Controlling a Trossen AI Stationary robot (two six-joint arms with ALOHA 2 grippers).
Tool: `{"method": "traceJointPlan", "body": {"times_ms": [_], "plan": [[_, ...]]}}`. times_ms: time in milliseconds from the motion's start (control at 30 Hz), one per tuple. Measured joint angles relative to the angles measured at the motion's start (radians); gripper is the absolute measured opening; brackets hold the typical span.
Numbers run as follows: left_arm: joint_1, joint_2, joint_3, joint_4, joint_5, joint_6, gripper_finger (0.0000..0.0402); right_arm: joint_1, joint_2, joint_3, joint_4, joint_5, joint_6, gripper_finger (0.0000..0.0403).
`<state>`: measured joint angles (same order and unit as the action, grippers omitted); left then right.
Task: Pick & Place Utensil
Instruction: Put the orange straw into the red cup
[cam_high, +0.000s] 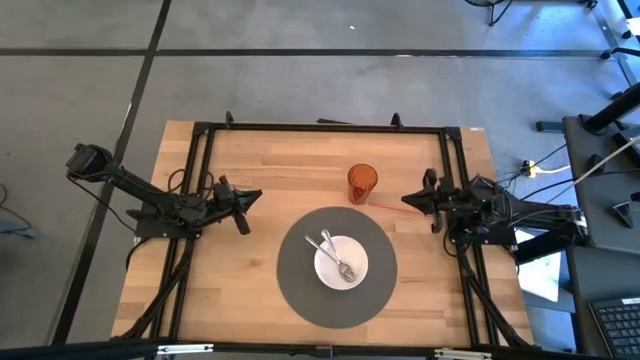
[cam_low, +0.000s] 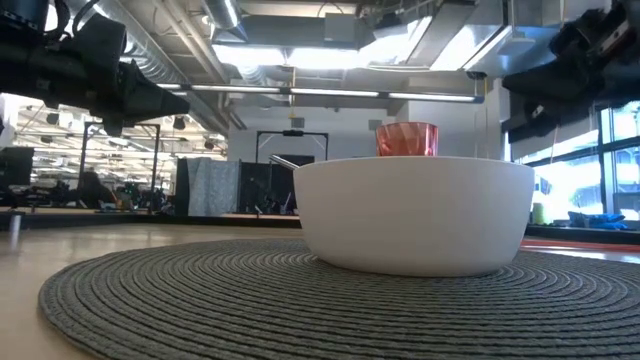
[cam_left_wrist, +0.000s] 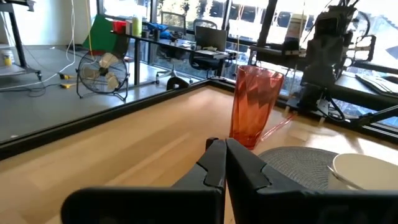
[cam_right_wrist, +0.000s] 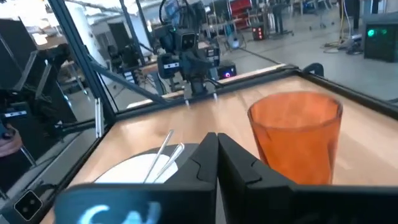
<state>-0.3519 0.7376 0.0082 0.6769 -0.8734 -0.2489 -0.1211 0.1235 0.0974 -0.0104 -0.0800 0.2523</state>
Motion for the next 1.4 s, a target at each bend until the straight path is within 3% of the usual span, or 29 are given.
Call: {"method": "traceJointPlan", "body": {"times_ms": [133,367,467,567,867,1167,1400], "plan": [[0.000,0.000,0.000,0.000,0.000,0.000,0.0002,-0.001,0.103,0.149,-0.132,0.032,-0.069,0.0002],[0.000,0.000,0.000,0.000,-0.001,0.000,0.0002,-0.028,0.338,0.457,-0.531,0.106,-0.127,0.0004],[0.000,0.000,0.000,0.000,-0.001,0.000,0.0002,-0.044,0.423,0.546,-0.692,0.106,-0.125,0.0012],[0.000,0.000,0.000,0.000,-0.001,-0.001,0.0002,-0.062,0.490,0.600,-0.735,0.084,-0.098,0.0013],[0.000,0.000,0.000,0.000,0.000,-0.003,0.0002,-0.176,0.784,0.671,-0.969,-0.163,-0.143,0.0004],[0.000,0.000,0.000,0.000,0.001,-0.003,0.0002,-0.297,1.102,0.673,-0.953,-0.150,-0.343,0.0032],[0.000,0.000,0.000,-0.001,0.003,-0.003,0.0002,-0.302,1.260,0.673,-0.928,-0.107,-0.490,0.0118]]}}
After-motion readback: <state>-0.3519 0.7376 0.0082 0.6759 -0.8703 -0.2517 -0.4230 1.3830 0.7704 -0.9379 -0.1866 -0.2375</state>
